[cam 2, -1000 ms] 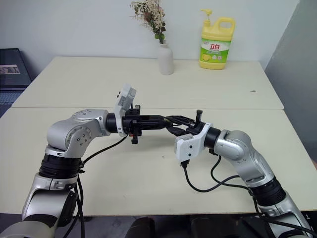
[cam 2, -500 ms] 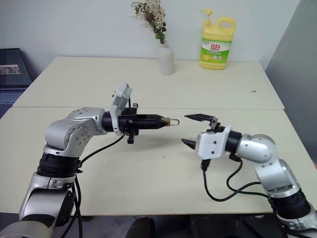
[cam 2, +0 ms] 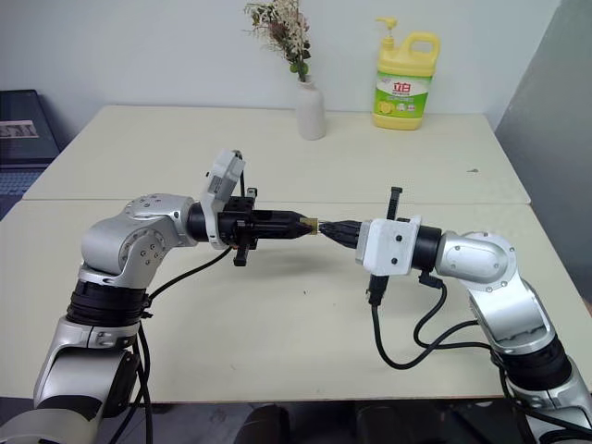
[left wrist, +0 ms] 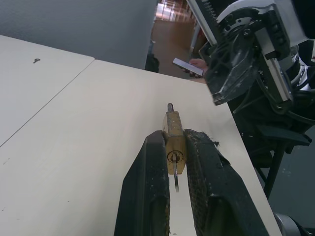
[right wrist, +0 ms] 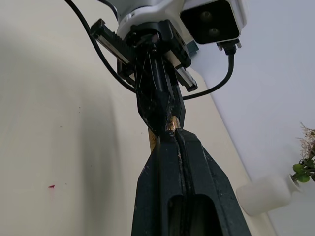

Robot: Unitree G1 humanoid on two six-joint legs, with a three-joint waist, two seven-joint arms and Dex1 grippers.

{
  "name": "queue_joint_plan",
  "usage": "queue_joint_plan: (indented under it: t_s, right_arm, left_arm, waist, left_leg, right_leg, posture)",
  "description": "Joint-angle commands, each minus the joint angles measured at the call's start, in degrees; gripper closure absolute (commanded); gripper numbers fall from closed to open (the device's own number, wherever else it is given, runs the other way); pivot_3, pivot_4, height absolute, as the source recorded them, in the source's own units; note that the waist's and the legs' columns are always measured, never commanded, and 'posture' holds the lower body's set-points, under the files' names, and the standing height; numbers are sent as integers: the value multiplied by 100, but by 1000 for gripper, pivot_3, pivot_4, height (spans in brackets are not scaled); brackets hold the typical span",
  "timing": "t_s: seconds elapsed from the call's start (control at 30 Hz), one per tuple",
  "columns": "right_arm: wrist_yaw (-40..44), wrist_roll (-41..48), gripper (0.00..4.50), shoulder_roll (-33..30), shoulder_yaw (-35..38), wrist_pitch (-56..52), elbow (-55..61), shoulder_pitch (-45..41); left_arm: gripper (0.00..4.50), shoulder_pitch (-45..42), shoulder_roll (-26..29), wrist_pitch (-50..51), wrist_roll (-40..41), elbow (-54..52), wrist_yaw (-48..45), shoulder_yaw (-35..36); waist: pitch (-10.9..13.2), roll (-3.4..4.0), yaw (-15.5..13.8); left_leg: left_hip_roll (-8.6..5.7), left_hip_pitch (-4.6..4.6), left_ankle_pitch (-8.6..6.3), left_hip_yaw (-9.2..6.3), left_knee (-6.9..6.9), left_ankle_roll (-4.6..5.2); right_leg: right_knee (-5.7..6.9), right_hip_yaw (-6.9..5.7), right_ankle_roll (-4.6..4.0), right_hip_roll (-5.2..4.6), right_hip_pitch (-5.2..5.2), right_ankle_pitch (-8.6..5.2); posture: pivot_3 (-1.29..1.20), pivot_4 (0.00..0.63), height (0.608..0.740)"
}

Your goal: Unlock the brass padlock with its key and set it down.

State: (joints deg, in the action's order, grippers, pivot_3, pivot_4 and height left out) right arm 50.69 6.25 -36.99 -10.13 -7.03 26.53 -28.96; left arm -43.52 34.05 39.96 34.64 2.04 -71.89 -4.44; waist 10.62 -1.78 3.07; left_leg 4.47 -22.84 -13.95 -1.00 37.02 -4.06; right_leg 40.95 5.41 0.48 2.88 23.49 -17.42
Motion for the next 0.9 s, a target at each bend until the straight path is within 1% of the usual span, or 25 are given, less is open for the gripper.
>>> queue_joint_plan:
  t_s: [0.03,0.67,0.9]
  right_arm:
    - [-40,-48,4500,74,-35,10,-13,-160]
    - [357,-180,4500,-92,-75,508,-725,-305]
    - [561,-77,4500,-115,-118,609,-748,-257]
  left_arm:
    - [4331,-64,46,46,84,-291,-31,43]
    - [4331,186,297,177,151,-695,-284,-15]
    - [4331,166,316,303,277,-742,-317,52]
  waist:
    - [0,0,-1]
    - [0,0,6]
    - [0,0,4]
  left_leg:
    - [0,0,0,0,0,0]
    - [0,1,0,0,-1,0]
    - [0,0,0,0,-1,0]
  right_leg:
    - [0,0,0,0,0,0]
    - [0,0,-2,0,0,1]
    - [-1,0,-1,0,0,0]
  posture:
    - [0,150,740]
    - [0,150,740]
    - [0,150,740]
